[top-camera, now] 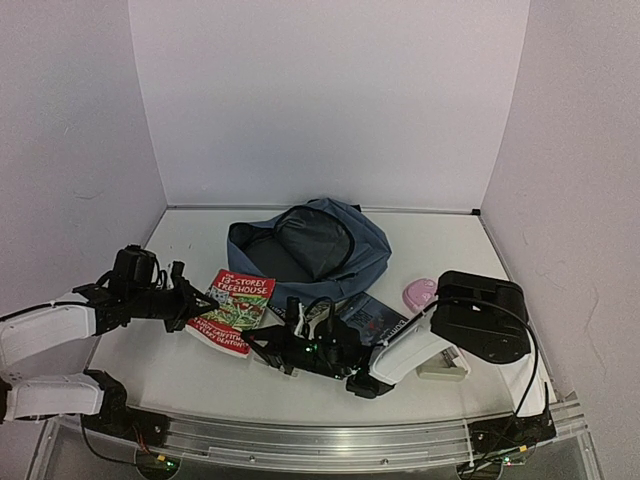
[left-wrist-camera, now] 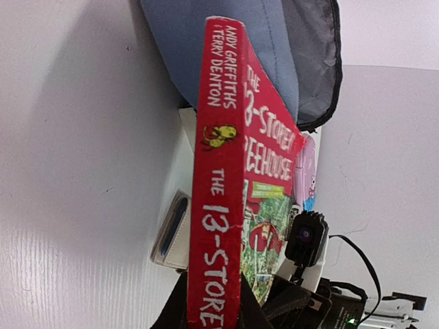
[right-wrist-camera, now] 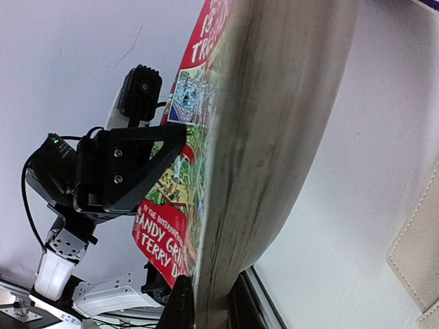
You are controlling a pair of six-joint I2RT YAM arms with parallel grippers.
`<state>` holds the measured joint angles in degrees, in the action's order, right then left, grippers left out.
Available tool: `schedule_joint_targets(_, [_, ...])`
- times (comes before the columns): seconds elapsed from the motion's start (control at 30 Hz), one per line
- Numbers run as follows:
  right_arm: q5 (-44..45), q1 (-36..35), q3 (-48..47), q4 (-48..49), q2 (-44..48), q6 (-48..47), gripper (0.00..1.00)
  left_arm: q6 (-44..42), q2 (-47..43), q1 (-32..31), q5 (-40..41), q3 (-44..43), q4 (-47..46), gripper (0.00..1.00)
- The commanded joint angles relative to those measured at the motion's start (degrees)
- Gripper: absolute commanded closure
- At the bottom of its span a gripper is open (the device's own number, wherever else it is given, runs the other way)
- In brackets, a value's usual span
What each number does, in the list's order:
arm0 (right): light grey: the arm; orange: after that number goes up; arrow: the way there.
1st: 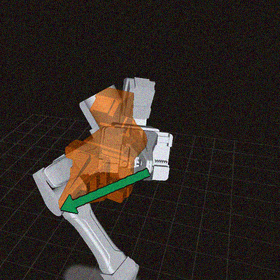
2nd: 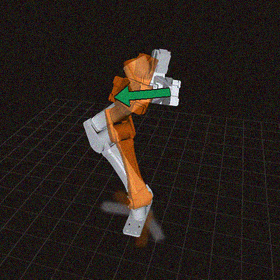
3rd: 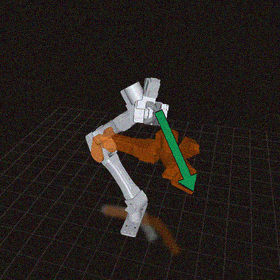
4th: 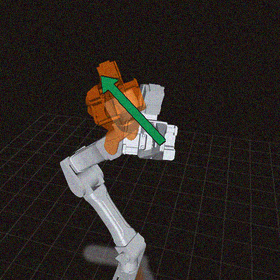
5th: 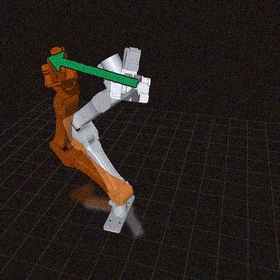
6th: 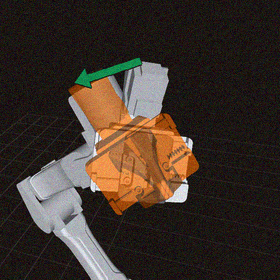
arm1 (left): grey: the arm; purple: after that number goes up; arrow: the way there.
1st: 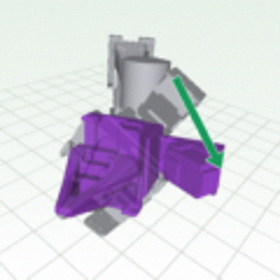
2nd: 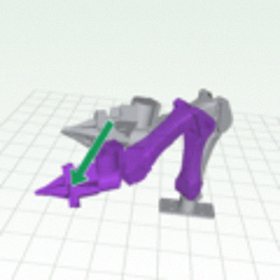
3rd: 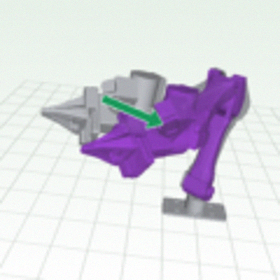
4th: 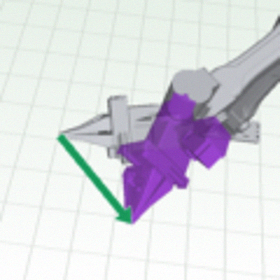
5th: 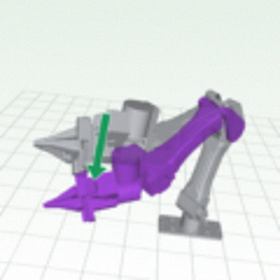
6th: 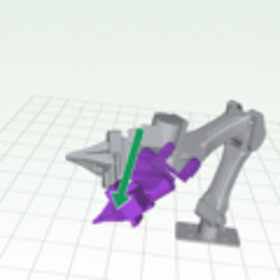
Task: Pack the student bag
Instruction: Pick up the book from the center of the board.
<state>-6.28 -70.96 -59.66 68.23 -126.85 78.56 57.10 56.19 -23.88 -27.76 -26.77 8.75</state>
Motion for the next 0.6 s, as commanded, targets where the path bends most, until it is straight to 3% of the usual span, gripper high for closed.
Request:
schedule_joint_targets(0.0, [-1.2, -0.3, -0.9, 5.6, 4.2, -5.9, 0.66, 0.9, -3.5, -0.2, -0.1, -0.1, -1.7, 1.00])
schedule_joint_targets(0.07, [-0.8, -0.3, 0.1, 3.9, 6.3, -9.2, 0.39, -0.2, -5.5, -0.2, 0.1, -0.3, -1.7, 1.00])
schedule_joint_targets(0.1, [-0.2, -0.3, 0.8, 2.9, 7.8, -10.7, 0.31, -0.8, -6.7, -0.2, 0.1, -0.5, -1.5, 1.00])
schedule_joint_targets(0.23, [3.6, -0.2, 3.3, -4.3, 14.3, -17.5, 0.10, -5.9, -10.0, -0.2, -1.4, -2.2, 0.4, 1.00])
schedule_joint_targets(0.4, [8.2, 0.9, 3.4, -21.1, 23.2, -29.3, 0.02, -12.4, -8.4, -0.3, -13.6, -6.8, 2.1, 1.00])
schedule_joint_targets(0.57, [3.2, 6.5, 3.0, -36.2, 31.4, -40.2, 0.02, -14.9, -6.1, -1.3, -22.8, -9.7, 2.3, 1.00])
